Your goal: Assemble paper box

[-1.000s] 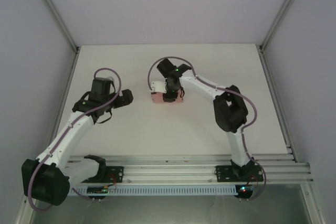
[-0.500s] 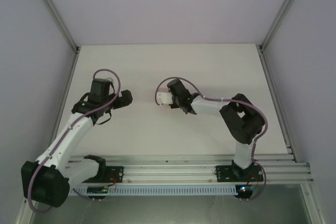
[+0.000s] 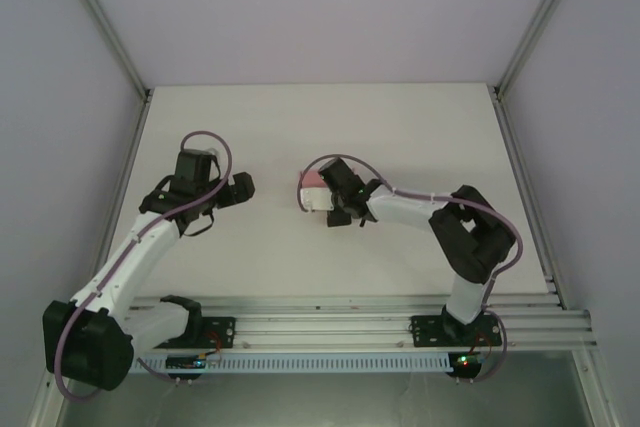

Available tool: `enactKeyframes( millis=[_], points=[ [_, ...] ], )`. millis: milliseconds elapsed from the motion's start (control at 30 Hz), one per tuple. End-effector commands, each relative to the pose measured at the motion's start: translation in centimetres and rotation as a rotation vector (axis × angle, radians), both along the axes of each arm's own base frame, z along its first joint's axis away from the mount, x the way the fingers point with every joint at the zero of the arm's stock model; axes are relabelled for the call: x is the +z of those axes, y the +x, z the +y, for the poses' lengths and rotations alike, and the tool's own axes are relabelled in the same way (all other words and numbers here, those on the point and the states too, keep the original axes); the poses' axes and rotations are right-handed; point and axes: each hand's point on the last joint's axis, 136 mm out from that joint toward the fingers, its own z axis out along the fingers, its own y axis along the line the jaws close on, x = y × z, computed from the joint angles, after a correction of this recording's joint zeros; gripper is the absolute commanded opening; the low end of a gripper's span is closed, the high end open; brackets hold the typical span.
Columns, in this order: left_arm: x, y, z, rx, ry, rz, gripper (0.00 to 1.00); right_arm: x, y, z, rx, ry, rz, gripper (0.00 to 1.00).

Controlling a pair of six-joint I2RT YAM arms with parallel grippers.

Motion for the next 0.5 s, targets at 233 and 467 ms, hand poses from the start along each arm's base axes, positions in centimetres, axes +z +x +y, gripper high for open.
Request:
enactKeyframes(
  millis=[233, 467],
  points=[
    [1.4, 0.5, 0.0, -0.021, 0.009, -0.029, 1.0, 9.7, -2.9, -1.0, -0.179, 0.279, 0.23, 0.99],
    [1.3, 2.1, 4.4, 0.128, 0.223, -0.179, 1.0, 17.4, 2.5, -15.2, -1.073, 0.794, -0.045, 0.99]
  ],
)
